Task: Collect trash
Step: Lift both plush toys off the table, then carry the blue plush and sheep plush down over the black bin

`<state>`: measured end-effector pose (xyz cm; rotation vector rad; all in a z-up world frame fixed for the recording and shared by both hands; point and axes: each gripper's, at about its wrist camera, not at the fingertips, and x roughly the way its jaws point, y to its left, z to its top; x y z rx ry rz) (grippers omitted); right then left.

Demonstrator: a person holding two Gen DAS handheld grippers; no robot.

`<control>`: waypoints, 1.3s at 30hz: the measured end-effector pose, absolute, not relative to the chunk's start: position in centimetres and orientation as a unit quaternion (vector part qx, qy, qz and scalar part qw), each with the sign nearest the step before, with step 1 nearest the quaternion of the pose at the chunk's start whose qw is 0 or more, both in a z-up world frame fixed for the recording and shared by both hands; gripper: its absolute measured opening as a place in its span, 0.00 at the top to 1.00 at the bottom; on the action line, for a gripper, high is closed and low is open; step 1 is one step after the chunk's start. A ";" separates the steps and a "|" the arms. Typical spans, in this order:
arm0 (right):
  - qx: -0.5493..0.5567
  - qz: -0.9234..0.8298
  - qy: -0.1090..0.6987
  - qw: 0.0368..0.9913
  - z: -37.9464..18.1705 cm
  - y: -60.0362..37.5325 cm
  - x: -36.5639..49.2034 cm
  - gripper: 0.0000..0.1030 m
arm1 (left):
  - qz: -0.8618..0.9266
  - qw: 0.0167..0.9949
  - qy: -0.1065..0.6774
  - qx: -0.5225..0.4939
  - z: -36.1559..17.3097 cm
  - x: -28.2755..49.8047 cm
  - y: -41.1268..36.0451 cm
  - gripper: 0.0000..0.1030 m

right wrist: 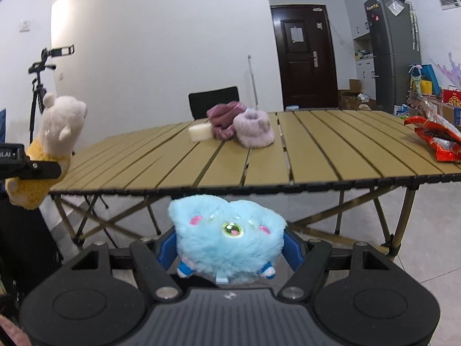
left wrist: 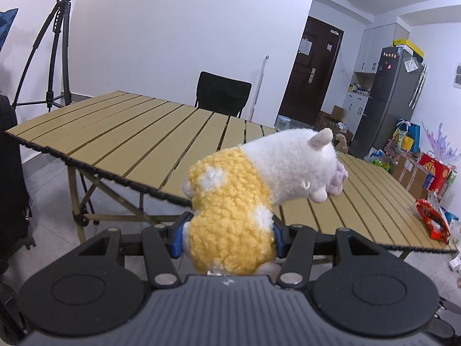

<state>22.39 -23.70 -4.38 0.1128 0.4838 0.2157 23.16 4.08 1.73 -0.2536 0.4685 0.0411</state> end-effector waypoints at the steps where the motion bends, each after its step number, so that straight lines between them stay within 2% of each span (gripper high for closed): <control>1: 0.053 0.109 0.242 0.963 -4.6 -23.5 22.0 0.31 | 0.022 0.964 0.235 -0.123 1.5 22.8 4.1 0.46; 21: 0.003 0.145 0.306 0.941 -8.0 -20.3 18.6 0.31 | 0.020 0.950 0.298 -0.097 -2.9 18.7 5.5 0.46; 39: -0.029 0.144 0.431 0.891 -14.7 -18.2 18.0 0.31 | 0.059 0.919 0.379 -0.088 -8.4 18.0 8.6 0.46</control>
